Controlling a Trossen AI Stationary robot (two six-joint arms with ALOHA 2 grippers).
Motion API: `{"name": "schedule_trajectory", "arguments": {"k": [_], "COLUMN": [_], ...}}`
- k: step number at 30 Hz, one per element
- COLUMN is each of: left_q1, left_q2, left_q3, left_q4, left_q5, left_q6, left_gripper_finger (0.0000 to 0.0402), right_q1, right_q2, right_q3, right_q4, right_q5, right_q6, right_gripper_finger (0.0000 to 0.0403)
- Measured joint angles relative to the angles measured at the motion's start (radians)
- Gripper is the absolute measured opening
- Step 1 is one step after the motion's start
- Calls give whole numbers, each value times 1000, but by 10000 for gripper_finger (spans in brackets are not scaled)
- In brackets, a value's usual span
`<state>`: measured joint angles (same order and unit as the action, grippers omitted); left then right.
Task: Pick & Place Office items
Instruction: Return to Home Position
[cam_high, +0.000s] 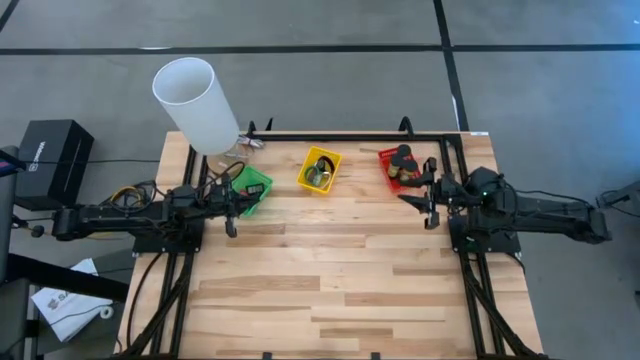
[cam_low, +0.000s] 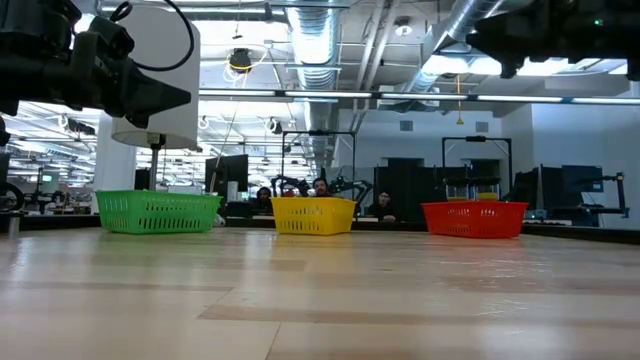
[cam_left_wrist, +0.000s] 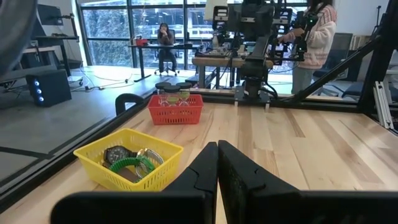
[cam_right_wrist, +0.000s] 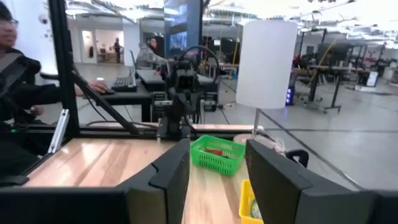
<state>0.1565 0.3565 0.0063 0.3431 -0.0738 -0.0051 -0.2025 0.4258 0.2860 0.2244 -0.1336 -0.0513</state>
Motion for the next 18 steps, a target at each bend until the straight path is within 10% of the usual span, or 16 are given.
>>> {"name": "schedule_trajectory", "arguments": {"k": [18], "left_q1": [0], "left_q2": [0], "left_q3": [0], "left_q4": [14], "left_q5": [0], "left_q6": [0], "left_gripper_finger": [3], "right_q1": [44], "right_q2": [-330], "right_q3": [-209], "right_q4": [-33], "right_q5": [-23], "right_q6": [52], "right_gripper_finger": [147]}}
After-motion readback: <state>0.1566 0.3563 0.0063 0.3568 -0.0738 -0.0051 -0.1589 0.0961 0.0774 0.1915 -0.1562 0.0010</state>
